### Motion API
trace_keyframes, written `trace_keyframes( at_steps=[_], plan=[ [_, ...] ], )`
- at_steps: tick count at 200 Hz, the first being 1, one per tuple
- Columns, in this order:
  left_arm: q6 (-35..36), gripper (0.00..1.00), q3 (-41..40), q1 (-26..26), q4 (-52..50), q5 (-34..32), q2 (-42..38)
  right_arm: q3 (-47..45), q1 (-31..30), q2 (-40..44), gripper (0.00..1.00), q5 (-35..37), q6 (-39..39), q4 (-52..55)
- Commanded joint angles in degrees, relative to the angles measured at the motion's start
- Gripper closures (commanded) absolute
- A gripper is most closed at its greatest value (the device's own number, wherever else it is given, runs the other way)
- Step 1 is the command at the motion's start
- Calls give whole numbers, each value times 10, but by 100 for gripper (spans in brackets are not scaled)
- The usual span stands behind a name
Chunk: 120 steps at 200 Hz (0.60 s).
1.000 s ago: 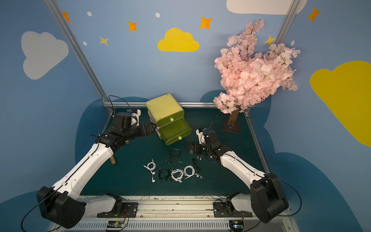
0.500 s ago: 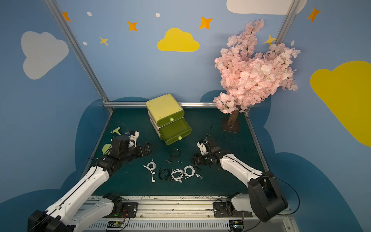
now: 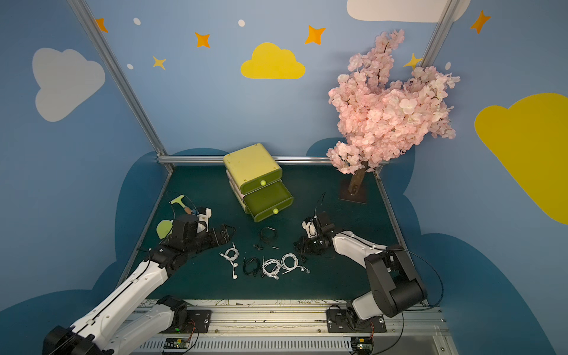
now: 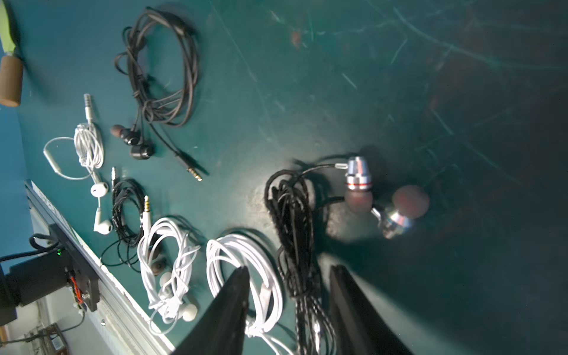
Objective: Place the wired earphones into the drawer by color
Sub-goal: Pick up the wired earphones from the center of the board.
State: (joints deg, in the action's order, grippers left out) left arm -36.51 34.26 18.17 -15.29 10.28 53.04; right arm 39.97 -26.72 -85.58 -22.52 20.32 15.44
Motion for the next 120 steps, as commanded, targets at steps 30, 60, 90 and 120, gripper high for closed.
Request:
trace_keyframes(
  at_steps=[30, 60, 90, 120],
  plan=[
    [-4, 0, 3, 2, 20, -2, 12, 17, 2, -34, 62, -20, -9, -23],
    [-6, 0, 6, 2, 19, 1, 19, 21, 2, -47, 72, -19, -13, -25],
    [-5, 0, 7, 3, 15, 2, 18, 25, 5, -55, 80, -19, -16, -23],
    [-7, 0, 6, 3, 15, 0, 16, 24, 6, -43, 88, -16, -20, -15]
  ],
)
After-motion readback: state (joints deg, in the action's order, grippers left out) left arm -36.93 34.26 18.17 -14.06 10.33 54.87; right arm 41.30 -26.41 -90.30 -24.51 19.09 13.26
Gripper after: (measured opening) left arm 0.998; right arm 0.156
